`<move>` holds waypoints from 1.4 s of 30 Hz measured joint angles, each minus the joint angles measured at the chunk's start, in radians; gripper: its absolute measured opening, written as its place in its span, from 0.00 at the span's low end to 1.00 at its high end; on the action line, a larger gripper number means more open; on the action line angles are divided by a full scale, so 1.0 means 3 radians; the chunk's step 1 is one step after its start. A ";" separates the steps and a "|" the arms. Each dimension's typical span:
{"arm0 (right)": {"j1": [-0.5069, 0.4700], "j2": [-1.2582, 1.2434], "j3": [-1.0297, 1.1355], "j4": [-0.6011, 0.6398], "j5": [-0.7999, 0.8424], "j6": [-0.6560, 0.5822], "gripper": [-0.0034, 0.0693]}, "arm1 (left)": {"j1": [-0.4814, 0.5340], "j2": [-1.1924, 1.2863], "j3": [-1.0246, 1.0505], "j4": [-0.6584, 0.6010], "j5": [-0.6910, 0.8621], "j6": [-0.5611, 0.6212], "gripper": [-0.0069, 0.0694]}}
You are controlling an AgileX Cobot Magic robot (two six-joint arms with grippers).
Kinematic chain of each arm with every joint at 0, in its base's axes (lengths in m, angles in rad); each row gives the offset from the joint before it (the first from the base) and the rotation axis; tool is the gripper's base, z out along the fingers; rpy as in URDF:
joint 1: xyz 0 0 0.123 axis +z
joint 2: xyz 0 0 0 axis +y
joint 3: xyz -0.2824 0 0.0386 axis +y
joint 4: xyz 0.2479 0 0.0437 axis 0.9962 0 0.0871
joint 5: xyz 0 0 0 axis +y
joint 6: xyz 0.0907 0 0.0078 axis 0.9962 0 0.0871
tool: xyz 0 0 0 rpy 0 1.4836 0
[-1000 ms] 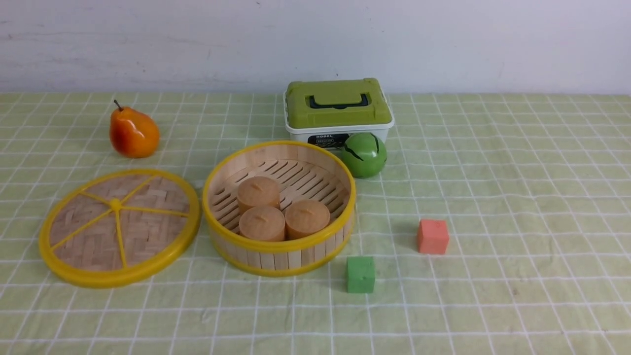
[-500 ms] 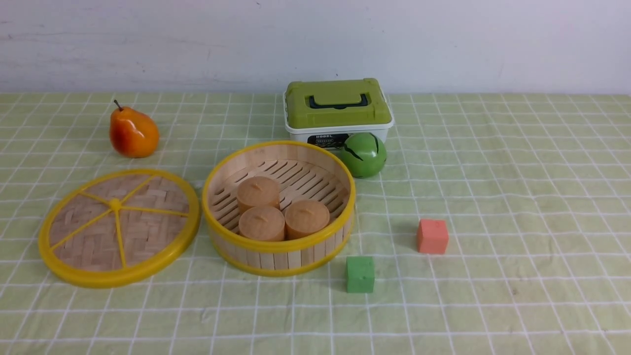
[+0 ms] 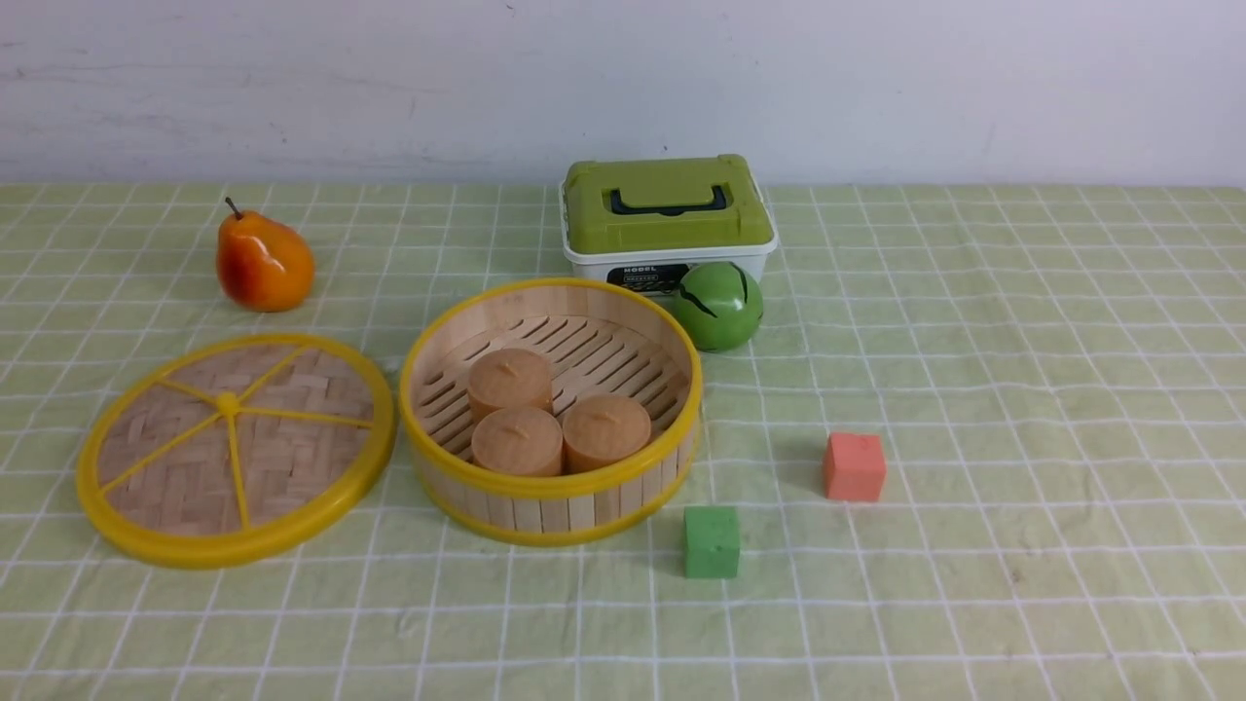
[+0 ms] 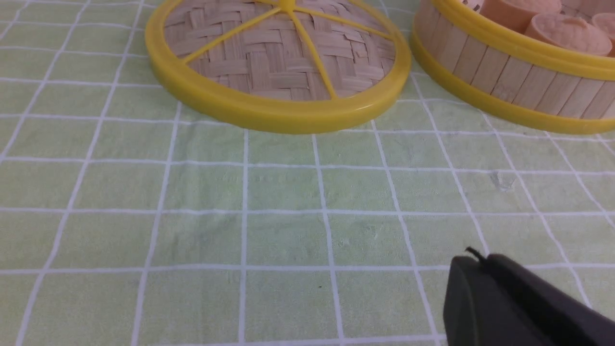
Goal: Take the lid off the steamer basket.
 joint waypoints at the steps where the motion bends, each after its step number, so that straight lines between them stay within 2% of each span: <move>1: 0.0000 0.0000 0.0000 0.0000 0.0000 0.0000 0.38 | 0.0000 0.0000 0.0000 0.0000 0.0000 0.0000 0.09; 42: 0.0000 0.0000 0.0000 0.0000 0.0000 0.0000 0.38 | 0.0000 0.0000 0.0000 -0.0004 0.0000 0.0000 0.12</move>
